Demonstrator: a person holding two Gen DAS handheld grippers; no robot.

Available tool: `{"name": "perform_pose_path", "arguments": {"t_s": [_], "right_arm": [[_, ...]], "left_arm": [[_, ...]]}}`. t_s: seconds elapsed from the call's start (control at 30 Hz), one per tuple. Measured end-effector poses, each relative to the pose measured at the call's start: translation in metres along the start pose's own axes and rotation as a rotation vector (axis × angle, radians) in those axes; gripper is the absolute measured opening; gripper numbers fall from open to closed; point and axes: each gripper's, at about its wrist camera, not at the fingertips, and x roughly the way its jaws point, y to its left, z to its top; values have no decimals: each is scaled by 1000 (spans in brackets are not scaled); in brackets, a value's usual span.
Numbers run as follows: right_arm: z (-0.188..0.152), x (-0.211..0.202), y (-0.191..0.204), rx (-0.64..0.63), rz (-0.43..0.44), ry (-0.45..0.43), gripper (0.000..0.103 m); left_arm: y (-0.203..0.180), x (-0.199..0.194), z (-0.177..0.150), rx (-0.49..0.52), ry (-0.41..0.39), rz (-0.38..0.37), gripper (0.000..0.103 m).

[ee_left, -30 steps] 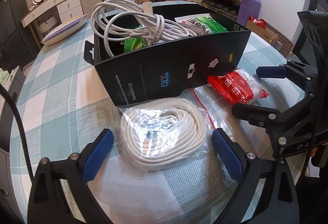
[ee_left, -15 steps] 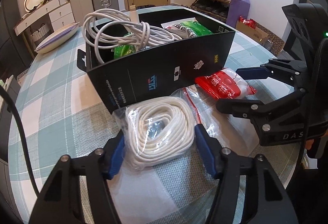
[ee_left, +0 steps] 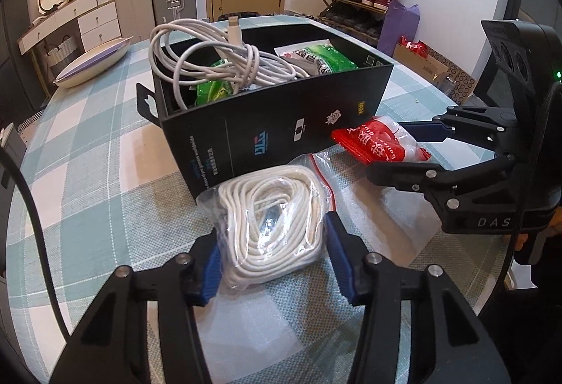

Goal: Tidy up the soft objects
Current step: 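Grasp the bagged white rope with the left gripper while the right gripper grasps the red bag, then carry the rope bag and red bag over the black box with both grippers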

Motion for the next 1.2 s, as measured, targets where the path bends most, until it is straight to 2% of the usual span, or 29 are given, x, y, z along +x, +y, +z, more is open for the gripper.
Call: {"name": "perform_pose_path", "arguments": {"t_s": [0.27, 0.57, 1.2], "right_arm": [[6, -20, 7, -25, 20, -51, 55], [12, -48, 15, -50, 30, -148, 55], [22, -76, -1, 15, 7, -272, 55]], "left_arm": [[0, -18, 5, 1, -43, -25, 51], [-1, -43, 14, 8, -122, -28, 51], [8, -65, 32, -44, -207, 44, 51]]}}
